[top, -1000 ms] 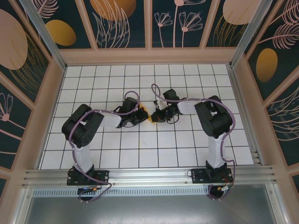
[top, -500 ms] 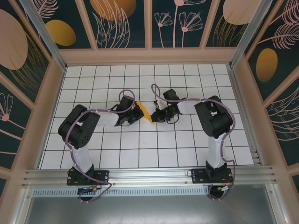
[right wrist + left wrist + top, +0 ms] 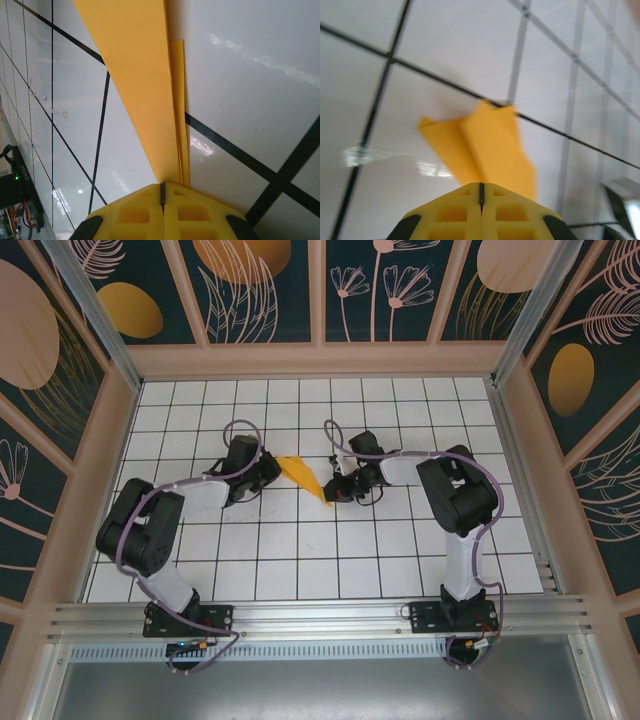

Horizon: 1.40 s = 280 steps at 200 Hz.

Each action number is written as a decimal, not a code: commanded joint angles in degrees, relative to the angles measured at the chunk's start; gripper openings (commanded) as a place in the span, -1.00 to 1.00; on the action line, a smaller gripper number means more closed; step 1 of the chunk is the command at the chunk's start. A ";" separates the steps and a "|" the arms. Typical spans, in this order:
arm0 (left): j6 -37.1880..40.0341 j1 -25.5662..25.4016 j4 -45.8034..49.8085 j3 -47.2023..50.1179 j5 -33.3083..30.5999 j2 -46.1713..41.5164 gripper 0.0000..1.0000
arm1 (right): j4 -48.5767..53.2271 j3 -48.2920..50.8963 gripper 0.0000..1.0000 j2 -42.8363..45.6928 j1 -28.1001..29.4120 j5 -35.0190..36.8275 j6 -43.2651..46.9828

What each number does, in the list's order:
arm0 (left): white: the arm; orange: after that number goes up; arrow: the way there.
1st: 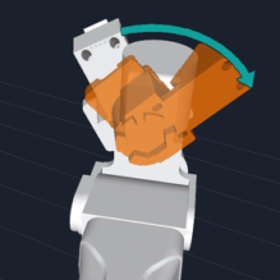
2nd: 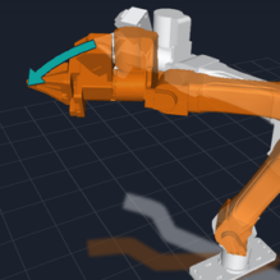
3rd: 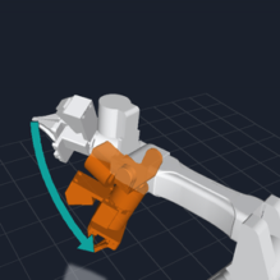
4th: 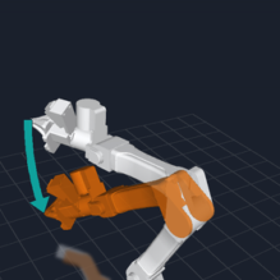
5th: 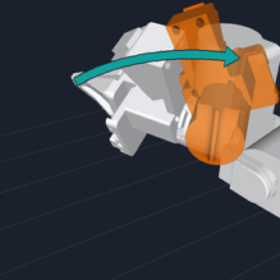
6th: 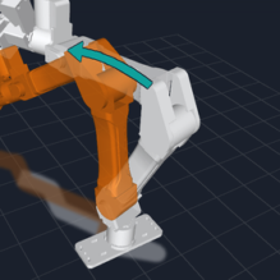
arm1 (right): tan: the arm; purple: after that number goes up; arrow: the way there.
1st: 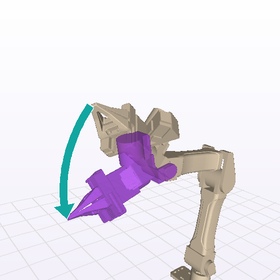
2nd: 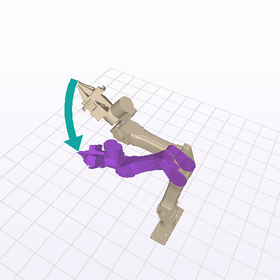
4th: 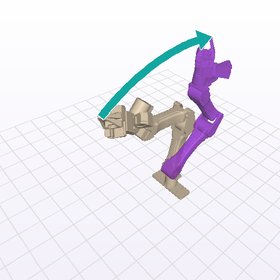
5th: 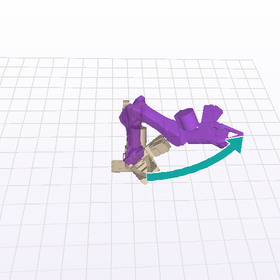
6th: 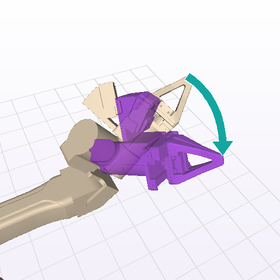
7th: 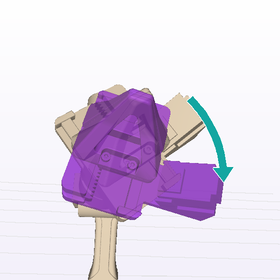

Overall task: Fold a paper plane with a square sheet of paper (pick it up from the middle)
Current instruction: Fold the wing for the fifth time at the center of the table.

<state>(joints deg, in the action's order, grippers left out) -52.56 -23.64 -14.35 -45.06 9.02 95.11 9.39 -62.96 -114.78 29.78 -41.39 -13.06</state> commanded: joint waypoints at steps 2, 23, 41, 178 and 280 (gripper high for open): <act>1.52 -1.76 -4.93 1.19 2.99 -3.02 -0.89 | 9.77 4.25 -1.00 -5.20 -0.56 14.78 -0.17; 1.39 -3.90 -6.01 -0.50 5.48 -0.08 -0.88 | 9.66 4.31 -1.00 -5.29 -0.56 14.80 -0.10; 1.53 -6.39 -5.43 -4.08 6.46 4.81 -0.88 | 9.60 4.31 -1.00 -5.48 -0.60 14.76 -0.12; -3.87 -9.35 -3.94 -4.34 0.01 15.90 -0.88 | 9.95 4.82 -1.00 -5.57 -0.66 15.10 -0.17; -2.29 -1.11 -7.61 -1.69 -2.79 14.56 -0.87 | 10.21 5.17 -1.00 -5.89 -0.69 15.59 0.12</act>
<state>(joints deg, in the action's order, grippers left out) -57.10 -27.90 -25.98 -46.85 13.02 108.95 9.13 -62.59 -114.76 29.78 -41.21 -13.69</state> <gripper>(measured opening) 0.066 0.058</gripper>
